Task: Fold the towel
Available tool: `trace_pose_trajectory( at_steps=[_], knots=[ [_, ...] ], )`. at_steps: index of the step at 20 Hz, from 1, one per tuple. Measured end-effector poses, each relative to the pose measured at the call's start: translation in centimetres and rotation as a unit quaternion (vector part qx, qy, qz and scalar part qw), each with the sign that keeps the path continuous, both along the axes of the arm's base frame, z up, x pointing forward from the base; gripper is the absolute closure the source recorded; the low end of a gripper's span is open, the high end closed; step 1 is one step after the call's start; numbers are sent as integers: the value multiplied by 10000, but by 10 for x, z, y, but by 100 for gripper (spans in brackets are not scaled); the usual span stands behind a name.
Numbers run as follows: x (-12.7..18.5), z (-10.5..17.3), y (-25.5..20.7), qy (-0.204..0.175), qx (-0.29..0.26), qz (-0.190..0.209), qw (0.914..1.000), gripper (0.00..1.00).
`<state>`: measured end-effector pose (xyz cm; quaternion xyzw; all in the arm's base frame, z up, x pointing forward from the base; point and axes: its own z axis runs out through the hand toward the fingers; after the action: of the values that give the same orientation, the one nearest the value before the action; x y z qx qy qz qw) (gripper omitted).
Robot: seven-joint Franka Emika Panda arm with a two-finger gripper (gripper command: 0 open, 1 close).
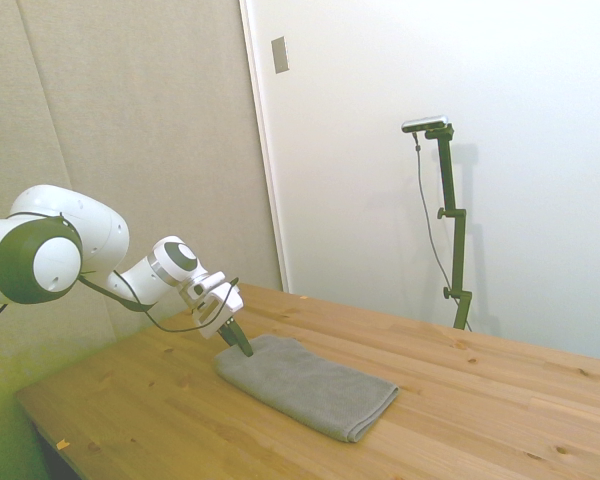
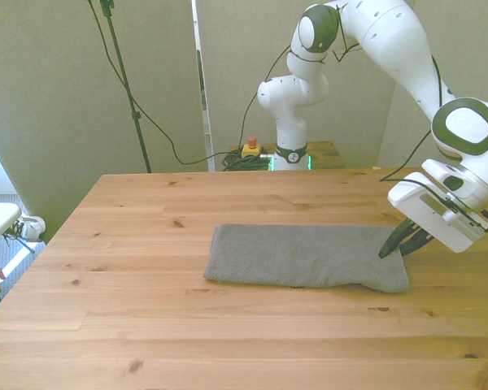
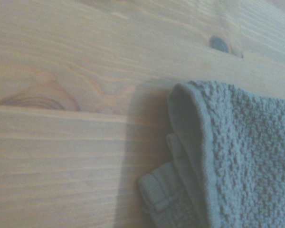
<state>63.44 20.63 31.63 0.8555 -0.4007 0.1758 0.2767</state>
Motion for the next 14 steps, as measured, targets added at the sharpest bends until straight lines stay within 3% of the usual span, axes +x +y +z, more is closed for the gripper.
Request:
trace_pose_trajectory(
  at_steps=[6, 10, 14],
  knots=[
    [-16, 21, 2, -271, 711, 97, 9971, 100],
    [-35, 62, -8, -489, 1201, 178, 9914, 100],
    [-44, 104, -45, -569, 1918, 229, 9795, 100]
  ],
)
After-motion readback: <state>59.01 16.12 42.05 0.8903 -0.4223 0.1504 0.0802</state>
